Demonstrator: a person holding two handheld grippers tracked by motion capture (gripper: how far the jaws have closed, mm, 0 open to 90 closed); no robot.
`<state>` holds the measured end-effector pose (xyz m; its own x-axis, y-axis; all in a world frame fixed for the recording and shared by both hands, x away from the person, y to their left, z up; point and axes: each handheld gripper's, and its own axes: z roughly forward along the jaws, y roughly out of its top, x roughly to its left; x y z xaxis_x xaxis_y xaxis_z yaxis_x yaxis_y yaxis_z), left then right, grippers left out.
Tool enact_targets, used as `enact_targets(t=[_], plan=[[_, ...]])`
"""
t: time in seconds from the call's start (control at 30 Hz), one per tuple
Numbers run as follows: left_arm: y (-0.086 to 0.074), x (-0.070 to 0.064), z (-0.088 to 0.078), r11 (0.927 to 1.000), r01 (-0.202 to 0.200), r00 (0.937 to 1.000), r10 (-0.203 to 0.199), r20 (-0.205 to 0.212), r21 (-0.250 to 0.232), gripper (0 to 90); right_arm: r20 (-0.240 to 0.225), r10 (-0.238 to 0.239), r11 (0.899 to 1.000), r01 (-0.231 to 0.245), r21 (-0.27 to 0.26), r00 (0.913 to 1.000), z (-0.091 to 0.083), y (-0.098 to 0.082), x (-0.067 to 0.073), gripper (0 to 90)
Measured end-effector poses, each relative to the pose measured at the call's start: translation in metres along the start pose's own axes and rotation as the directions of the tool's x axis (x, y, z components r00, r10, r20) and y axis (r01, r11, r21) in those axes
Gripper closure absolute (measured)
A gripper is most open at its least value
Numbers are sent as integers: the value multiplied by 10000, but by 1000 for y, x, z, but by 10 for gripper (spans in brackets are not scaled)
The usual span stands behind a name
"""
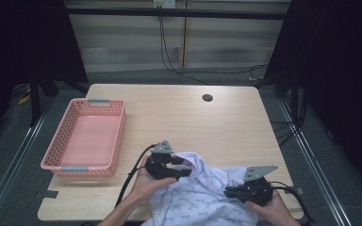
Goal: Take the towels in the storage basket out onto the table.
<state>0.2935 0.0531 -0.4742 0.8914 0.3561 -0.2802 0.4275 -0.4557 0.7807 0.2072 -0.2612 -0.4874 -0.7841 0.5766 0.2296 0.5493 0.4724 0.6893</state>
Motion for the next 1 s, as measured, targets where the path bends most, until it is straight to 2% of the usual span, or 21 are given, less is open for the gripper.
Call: enact_targets(t=[0.03,0.1,0.13,0.17,0.23,0.27,0.33,0.4,0.47,0.53,0.57,0.67,0.73,0.8,0.87,1.0], plan=[[-3,-4,5,9992,-121,9998,126,-128,369,455,12,5,10000,-5,-50,10000,-1,0,0,814],[-12,-7,10,9905,-449,9972,523,-542,1300,669,15,48,9996,-48,-263,10000,-5,0,0,721],[-16,-6,10,9897,-488,9973,557,-481,1345,778,73,82,9987,-78,-505,9999,-10,0,0,686],[-19,-5,7,9902,-452,9978,511,-418,1318,830,152,136,9978,-126,-658,9998,-13,1,-1,660],[-20,-4,-1,9929,-225,9994,254,-235,1165,854,347,407,9903,-357,-1343,9986,-26,3,-6,647],[-20,-4,-5,9935,-243,9993,274,-267,1108,854,402,578,9844,-503,-1686,9975,-33,5,-11,642],[-22,-3,-13,9935,-260,9991,297,-315,1106,856,860,996,9729,-789,-2174,9913,-44,7,-20,650],[-26,1,-17,9940,10,9996,22,-290,1092,860,1509,1180,9762,-867,-1989,9815,-47,8,-29,667],[-30,1,-20,9931,202,9992,-161,-364,1156,863,1170,1284,9784,-1066,-1769,9848,-38,9,-32,632],[-31,0,-25,9925,213,9995,-183,-262,1208,863,1127,1251,9828,-1075,-1502,9857,-29,13,-32,586],[-32,0,-27,9924,118,9998,-95,-192,1226,863,945,1171,9848,-1032,-1399,9886,-24,16,-32,572],[-37,1,-33,9924,240,9995,-211,-253,1209,856,305,1198,9847,-1149,-1311,9923,-10,24,-38,526],[-41,2,-35,9908,378,9988,-336,-342,1296,856,454,1213,9887,-1166,-943,9916,1,26,-39,495],[-43,2,-40,9893,534,9983,-497,-309,1356,856,395,1061,9939,-1048,-346,9936,12,21,-36,493],[-48,1,-44,9886,683,9975,-654,-257,1345,855,433,950,9954,-945,-131,9945,15,18,-32,500],[-52,0,-55,9888,722,9973,-700,-210,1305,823,249,880,9956,-871,-349,9958,6,14,-29,510]])
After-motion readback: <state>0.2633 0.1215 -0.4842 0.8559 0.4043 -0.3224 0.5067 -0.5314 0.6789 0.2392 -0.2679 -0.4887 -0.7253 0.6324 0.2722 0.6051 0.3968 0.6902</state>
